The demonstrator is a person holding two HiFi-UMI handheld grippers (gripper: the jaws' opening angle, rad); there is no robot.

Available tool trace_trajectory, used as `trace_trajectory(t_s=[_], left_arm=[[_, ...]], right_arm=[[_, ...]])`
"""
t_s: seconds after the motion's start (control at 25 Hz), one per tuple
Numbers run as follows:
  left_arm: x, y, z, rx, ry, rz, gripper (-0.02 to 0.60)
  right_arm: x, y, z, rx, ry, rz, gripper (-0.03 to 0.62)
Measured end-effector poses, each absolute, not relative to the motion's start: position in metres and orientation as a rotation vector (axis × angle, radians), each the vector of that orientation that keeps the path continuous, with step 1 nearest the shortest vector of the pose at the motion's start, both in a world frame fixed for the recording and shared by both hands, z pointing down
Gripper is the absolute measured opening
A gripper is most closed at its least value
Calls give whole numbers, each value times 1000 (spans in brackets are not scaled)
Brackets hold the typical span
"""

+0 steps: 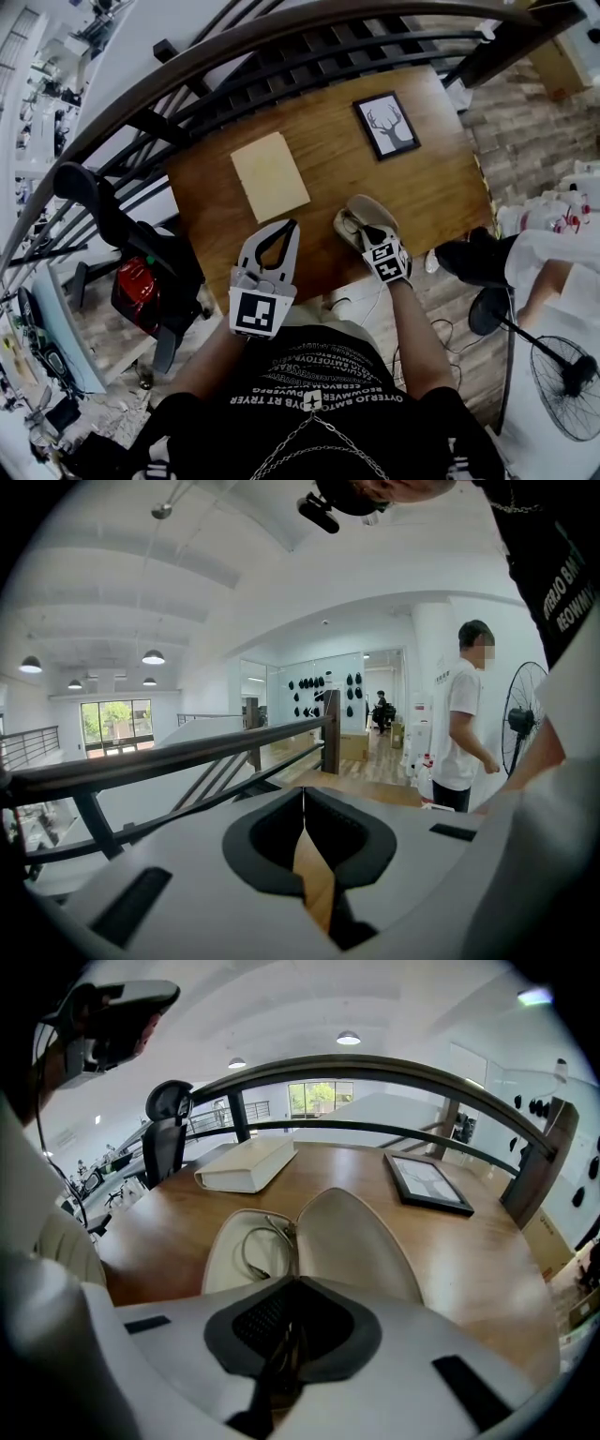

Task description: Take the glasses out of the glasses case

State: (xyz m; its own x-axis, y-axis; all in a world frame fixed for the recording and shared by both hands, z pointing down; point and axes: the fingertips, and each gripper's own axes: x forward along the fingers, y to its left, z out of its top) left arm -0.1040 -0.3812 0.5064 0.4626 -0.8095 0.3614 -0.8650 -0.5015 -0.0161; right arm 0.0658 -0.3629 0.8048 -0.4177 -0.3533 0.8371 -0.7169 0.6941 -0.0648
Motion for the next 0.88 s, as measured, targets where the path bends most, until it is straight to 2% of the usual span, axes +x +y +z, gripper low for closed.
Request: trace_trajectory(t_s=[0.88], left_arm=[[-75,-353,457,2605,-1495,417,29]], right_arm=[[87,-352,663,1064,-2260,488,28]])
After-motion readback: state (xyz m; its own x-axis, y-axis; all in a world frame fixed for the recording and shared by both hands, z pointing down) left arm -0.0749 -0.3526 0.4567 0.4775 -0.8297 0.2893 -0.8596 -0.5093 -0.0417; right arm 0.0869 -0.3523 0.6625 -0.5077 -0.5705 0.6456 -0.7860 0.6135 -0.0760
